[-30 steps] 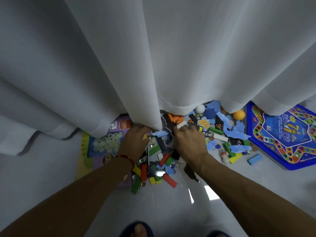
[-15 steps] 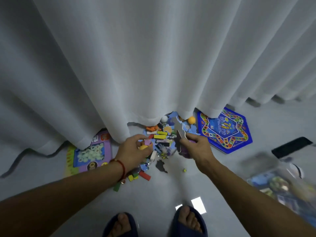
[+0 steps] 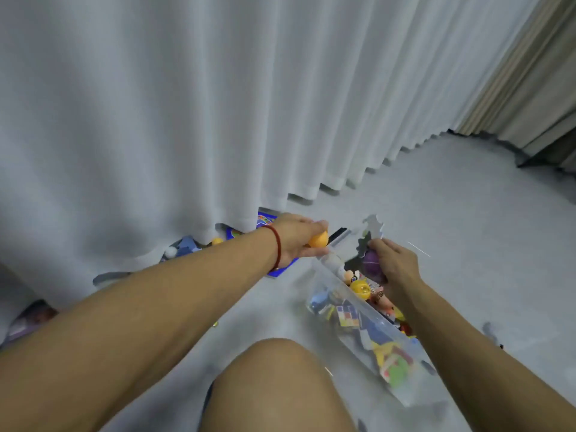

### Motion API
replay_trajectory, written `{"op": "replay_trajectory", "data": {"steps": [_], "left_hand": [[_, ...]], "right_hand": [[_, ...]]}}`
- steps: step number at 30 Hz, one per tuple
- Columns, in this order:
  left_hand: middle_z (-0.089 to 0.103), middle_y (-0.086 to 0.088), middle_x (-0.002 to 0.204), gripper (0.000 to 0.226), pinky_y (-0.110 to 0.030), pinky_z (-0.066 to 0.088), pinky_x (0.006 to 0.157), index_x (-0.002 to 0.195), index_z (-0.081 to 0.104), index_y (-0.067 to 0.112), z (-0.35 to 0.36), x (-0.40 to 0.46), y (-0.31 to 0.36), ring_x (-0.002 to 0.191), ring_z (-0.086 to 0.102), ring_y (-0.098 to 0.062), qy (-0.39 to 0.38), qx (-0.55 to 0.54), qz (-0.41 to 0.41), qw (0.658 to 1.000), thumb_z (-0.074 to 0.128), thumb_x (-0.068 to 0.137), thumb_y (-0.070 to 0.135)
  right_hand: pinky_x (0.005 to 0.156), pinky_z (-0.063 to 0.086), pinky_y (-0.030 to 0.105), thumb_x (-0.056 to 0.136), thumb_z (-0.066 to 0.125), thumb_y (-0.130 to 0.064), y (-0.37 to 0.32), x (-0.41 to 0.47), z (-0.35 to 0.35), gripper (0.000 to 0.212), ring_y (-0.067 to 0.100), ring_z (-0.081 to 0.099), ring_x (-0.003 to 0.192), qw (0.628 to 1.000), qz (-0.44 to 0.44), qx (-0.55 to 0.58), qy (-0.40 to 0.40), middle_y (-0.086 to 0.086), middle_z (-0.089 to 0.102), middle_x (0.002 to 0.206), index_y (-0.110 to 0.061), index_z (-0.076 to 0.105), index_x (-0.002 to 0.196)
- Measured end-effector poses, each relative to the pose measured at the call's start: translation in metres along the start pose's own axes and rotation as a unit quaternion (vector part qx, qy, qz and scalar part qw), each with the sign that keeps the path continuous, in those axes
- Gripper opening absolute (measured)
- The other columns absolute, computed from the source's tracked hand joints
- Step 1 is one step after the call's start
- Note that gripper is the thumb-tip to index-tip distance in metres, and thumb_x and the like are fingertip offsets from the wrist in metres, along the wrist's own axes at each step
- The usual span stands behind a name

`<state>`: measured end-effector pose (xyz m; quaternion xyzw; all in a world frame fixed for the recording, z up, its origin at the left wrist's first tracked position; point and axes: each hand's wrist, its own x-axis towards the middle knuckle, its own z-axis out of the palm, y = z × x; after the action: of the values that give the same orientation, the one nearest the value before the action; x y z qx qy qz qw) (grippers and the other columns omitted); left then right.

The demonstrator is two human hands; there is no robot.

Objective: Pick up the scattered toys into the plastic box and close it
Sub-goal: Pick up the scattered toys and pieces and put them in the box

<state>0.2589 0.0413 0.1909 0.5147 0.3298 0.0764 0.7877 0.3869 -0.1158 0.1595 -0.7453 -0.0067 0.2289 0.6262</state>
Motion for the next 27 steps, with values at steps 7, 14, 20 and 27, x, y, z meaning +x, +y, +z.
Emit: {"op": "replay_trajectory", "data": {"steps": [7,14,20,27], "left_hand": [[0.054,-0.018,0.114,0.025,-0.043,0.06,0.079,0.11,0.058,0.0,0.051,0.012,0.014,0.086,0.067,-0.029,-0.003,0.059,0.019,0.998,0.061,0.085,0.003],[0.057,-0.013,0.096,0.023,-0.044,0.061,0.071,0.107,0.063,0.007,-0.062,-0.017,0.0,0.077,0.06,-0.027,0.102,0.229,-0.008,0.968,0.059,0.084,0.007],[0.056,-0.013,0.093,0.021,-0.041,0.06,0.075,0.108,0.064,0.005,-0.19,-0.066,-0.011,0.078,0.055,-0.025,0.17,0.392,-0.094,0.899,0.058,0.09,0.013],[0.066,-0.009,0.098,0.017,-0.031,0.057,0.065,0.1,0.066,0.021,-0.28,-0.08,-0.095,0.072,0.063,-0.021,0.211,0.422,-0.117,0.874,0.062,0.083,0.016]], "right_hand": [[0.078,0.06,0.053,0.087,0.072,-0.026,-0.004,0.048,-0.068,0.042,0.042,0.062,0.099,0.989,0.116,-0.086,0.042,0.021,0.054,0.117,-0.002,0.053,0.117],[0.068,0.061,0.041,0.091,0.063,-0.019,0.006,0.041,-0.015,0.021,0.029,0.062,0.081,0.987,-0.008,-0.154,-0.053,0.02,0.064,0.102,-0.001,0.069,0.101],[0.072,0.062,0.037,0.095,0.061,-0.024,0.035,0.0,0.11,0.02,0.023,0.066,0.088,0.917,-0.07,-0.28,-0.275,0.015,0.069,0.103,-0.008,0.071,0.102],[0.092,0.056,0.039,0.091,0.064,-0.03,0.109,-0.011,0.243,0.042,0.027,0.062,0.11,0.762,-0.122,-0.505,-0.387,0.007,0.062,0.128,-0.018,0.059,0.131]]}}
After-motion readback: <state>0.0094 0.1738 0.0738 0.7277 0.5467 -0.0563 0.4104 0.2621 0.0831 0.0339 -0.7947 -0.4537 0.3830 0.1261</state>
